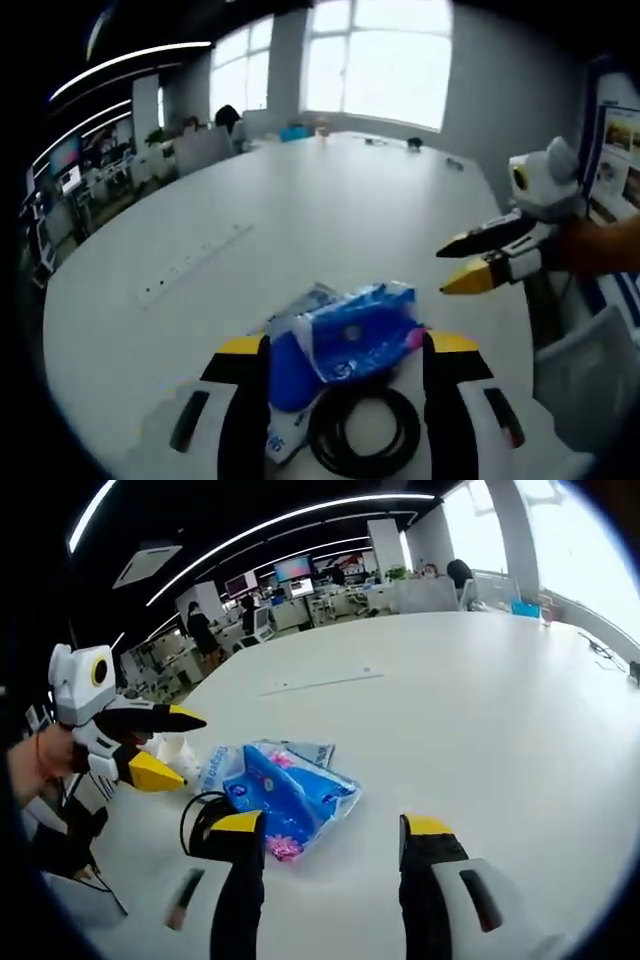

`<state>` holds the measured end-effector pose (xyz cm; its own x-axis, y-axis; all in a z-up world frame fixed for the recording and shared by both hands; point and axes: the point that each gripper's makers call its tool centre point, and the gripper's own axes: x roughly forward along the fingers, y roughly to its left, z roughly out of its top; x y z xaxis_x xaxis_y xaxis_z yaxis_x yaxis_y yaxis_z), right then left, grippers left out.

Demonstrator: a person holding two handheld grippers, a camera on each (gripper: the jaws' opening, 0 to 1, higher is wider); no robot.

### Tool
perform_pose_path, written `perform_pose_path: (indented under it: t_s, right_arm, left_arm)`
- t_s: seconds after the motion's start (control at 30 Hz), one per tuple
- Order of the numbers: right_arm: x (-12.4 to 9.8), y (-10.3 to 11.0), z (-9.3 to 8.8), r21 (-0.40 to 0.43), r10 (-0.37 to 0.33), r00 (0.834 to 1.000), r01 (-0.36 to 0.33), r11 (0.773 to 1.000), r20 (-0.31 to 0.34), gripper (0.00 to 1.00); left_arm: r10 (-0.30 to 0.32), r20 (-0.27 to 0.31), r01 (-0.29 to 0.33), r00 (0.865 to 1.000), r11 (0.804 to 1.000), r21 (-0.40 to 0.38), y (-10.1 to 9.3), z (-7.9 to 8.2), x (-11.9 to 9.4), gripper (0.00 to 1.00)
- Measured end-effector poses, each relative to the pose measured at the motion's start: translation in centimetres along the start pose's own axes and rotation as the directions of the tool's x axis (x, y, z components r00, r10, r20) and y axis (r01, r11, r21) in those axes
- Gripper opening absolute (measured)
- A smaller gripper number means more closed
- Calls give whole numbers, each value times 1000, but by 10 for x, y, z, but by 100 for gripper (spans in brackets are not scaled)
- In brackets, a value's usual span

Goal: Arrange the tabletop items into an orderly group along one side of the table until the central work area is clear of visible clutter.

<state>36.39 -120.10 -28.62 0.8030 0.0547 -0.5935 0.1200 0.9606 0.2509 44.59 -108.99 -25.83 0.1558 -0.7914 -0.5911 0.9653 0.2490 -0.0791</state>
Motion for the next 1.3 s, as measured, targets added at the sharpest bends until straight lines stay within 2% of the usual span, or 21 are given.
perform_pose_path:
  t_s: [0.3,0.47,0.67,0.8,1.0,1.3]
  right_arm:
    - [10,2,-4,23,2,1000,-1,1000,-22,48]
    - [15,4,-8,20,0,999,1,1000,-40,47]
    - [18,4,-10,21,0,999,1,1000,-54,48]
    - [20,4,-12,25,1,998,1,1000,-61,47]
    - [23,3,-14,28,-7,997,9,1000,-72,43]
    - [27,3,-17,36,-13,996,16,999,-86,41]
  left_arm:
    - [7,-35,-7,999,1000,-5,5,-4,8,55]
    - [16,-74,-16,997,1000,0,7,-9,15,54]
    - [8,-89,-8,996,1000,-1,6,-9,20,52]
    - [17,-129,-17,992,1000,2,9,-16,23,50]
    - [30,-157,-27,987,999,19,12,-19,27,45]
    - [43,-174,-39,984,999,25,15,-20,34,39]
